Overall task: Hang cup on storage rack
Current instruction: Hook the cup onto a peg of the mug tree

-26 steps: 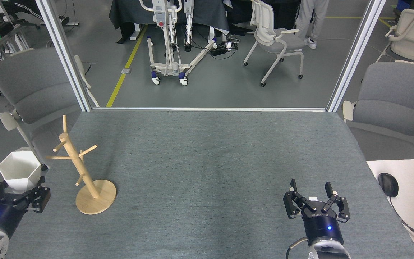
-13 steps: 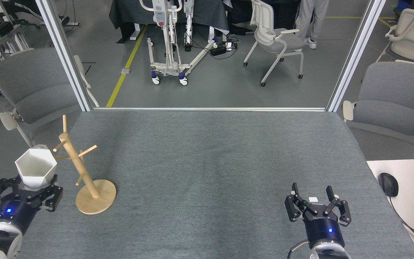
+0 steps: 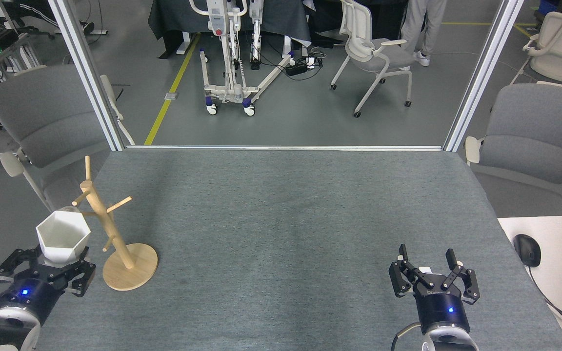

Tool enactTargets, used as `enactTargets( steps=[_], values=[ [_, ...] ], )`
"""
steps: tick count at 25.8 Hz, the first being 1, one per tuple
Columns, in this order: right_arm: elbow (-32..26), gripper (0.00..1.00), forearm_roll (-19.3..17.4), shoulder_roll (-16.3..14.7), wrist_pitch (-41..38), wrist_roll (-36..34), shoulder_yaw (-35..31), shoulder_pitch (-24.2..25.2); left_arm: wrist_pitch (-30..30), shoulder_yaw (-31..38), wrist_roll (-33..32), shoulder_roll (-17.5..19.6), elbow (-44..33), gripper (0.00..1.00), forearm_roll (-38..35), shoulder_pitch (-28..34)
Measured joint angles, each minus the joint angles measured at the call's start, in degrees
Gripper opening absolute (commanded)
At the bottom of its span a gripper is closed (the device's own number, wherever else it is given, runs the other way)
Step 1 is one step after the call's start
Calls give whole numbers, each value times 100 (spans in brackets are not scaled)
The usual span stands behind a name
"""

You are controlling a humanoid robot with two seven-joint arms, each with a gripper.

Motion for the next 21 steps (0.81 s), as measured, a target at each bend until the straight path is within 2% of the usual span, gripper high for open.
enactTargets(
  steps=[5,6,7,9,10,15,21],
  values=[
    [6,100,-3,9,9,-25,0,0,8,-67,9,-7,0,0,-15,56],
    [8,100,-8,-6,9,-20,7,5,8,-73,9,-9,0,5,-16,58],
    [12,100,-12,-24,9,-11,10,11,8,-76,9,-10,-1,28,-16,59],
    [19,100,-16,-38,9,0,9,21,23,-91,9,-18,0,80,-17,61],
    [19,100,-17,-38,9,1,8,21,49,-101,9,-19,2,94,-17,63],
    [19,100,-19,-49,9,2,19,42,366,-254,60,-20,7,98,-17,62],
    [21,100,-19,-24,1,10,27,12,451,-330,95,-26,4,98,-3,63]
  ],
)
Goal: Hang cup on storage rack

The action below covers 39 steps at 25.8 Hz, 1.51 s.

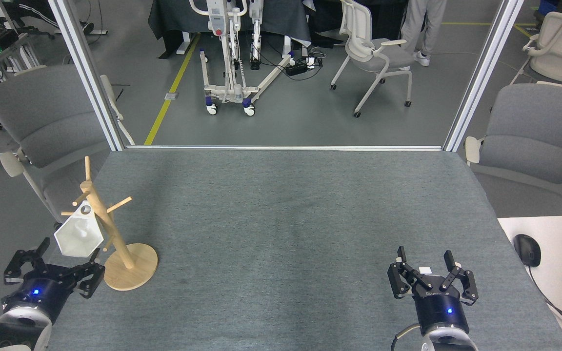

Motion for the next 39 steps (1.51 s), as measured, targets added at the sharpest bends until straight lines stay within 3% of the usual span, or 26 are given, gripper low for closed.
enactTargets(
  steps=[9,18,21,28,34,39],
  values=[
    [-22,100,0,21,-6,10,-10,5,25,9,120,-4,353,99,53,-1],
    [-115,100,21,91,8,36,3,-119,-3,109,909,-32,696,99,83,369],
    [-151,100,51,139,7,40,7,-101,-28,51,1049,-330,707,99,100,490],
    [-248,100,133,433,-33,62,110,-45,42,-513,1125,-1569,615,99,121,307],
    [-272,100,143,625,-4,16,293,-31,1032,-1723,1086,-1835,707,99,752,-367],
    [-282,100,144,607,9,5,325,5,1466,-2120,1027,-1860,699,99,1217,-772]
  ],
)
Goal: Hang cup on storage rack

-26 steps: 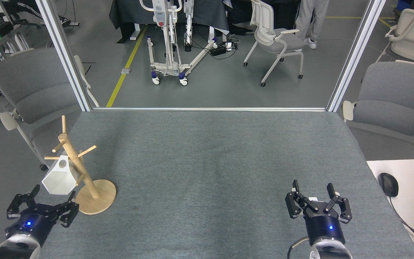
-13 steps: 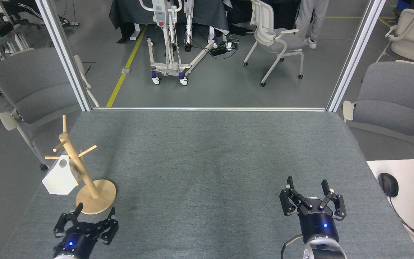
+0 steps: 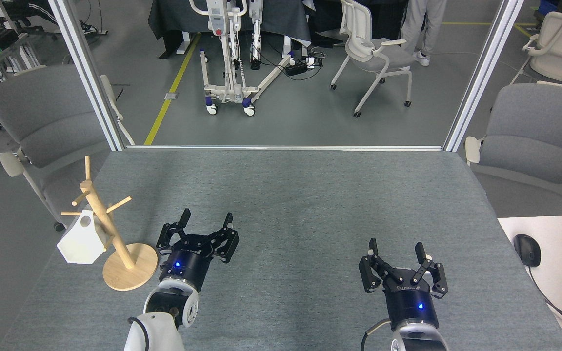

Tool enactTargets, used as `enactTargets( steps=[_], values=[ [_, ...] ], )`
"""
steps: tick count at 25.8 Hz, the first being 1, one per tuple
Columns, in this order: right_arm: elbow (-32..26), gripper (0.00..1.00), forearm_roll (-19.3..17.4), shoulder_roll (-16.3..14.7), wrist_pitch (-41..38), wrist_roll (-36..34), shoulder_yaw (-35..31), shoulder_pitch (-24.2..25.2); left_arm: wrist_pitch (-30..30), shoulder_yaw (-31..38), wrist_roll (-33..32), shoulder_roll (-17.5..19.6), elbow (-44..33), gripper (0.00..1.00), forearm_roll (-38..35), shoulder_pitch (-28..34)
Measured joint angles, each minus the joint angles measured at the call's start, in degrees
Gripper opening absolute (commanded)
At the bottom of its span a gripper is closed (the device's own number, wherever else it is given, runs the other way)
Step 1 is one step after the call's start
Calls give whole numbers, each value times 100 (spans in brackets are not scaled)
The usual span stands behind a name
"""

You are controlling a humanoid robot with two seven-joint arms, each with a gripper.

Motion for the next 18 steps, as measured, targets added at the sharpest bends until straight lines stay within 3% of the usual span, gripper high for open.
enactTargets(
  steps=[9,18],
  values=[
    [58,100,-32,-329,7,-5,-52,12,34,-248,-95,9,-1093,99,86,786],
    [194,100,-44,-537,11,-10,-46,-53,42,-373,-152,42,-1287,99,46,1093]
  ],
)
